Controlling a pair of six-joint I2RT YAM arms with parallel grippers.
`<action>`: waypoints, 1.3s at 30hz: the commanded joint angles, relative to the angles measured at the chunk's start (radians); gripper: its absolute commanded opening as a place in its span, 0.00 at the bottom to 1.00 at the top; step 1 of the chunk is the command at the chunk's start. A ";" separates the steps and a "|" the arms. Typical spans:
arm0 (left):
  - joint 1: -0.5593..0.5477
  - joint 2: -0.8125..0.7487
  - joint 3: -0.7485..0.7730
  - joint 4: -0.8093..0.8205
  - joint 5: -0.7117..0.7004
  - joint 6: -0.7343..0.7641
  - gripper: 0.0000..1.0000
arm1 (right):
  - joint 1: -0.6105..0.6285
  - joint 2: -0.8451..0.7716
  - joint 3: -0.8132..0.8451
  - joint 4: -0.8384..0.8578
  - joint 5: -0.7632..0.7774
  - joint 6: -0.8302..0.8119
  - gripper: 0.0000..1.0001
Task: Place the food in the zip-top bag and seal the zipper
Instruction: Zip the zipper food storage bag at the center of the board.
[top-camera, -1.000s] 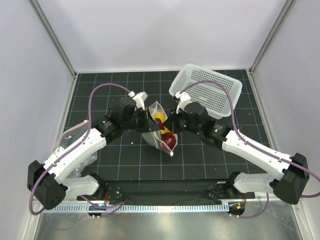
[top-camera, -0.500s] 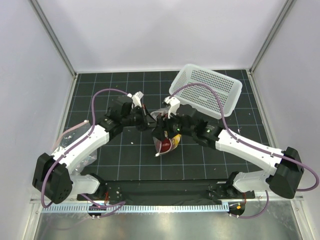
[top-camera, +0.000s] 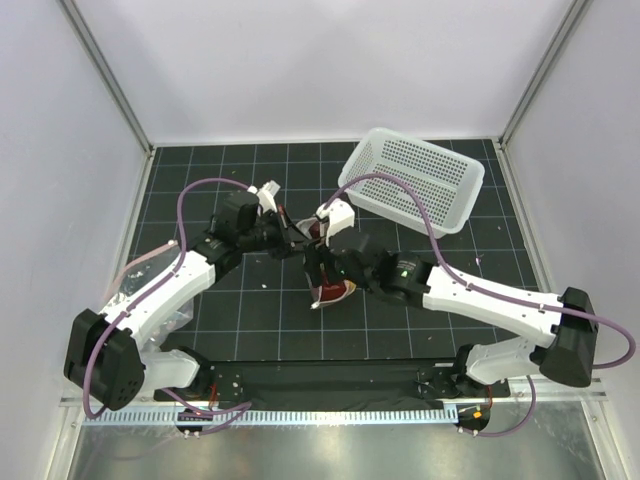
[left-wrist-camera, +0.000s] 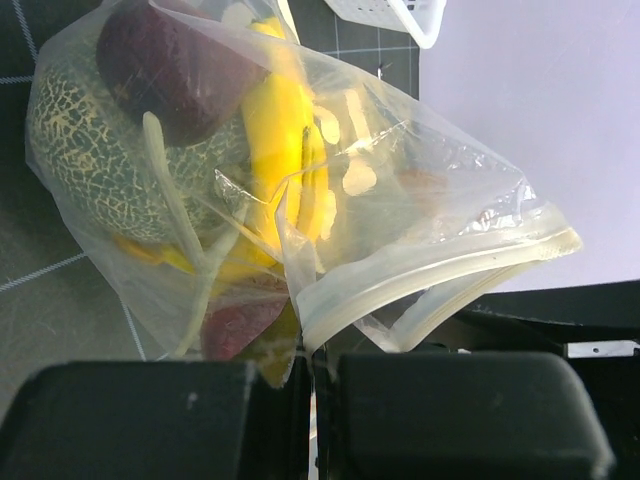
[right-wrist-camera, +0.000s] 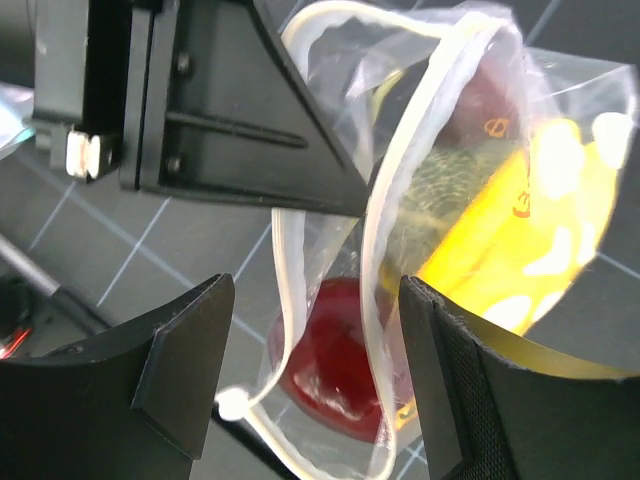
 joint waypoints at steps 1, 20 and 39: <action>0.007 -0.028 -0.001 0.059 0.019 -0.006 0.00 | 0.052 0.038 0.074 -0.041 0.194 -0.008 0.73; 0.008 -0.033 -0.009 0.063 0.025 -0.025 0.00 | 0.210 0.256 0.238 -0.182 0.639 -0.030 0.39; 0.008 -0.195 0.006 -0.009 -0.065 0.148 0.94 | 0.031 0.051 0.079 -0.058 0.247 0.021 0.01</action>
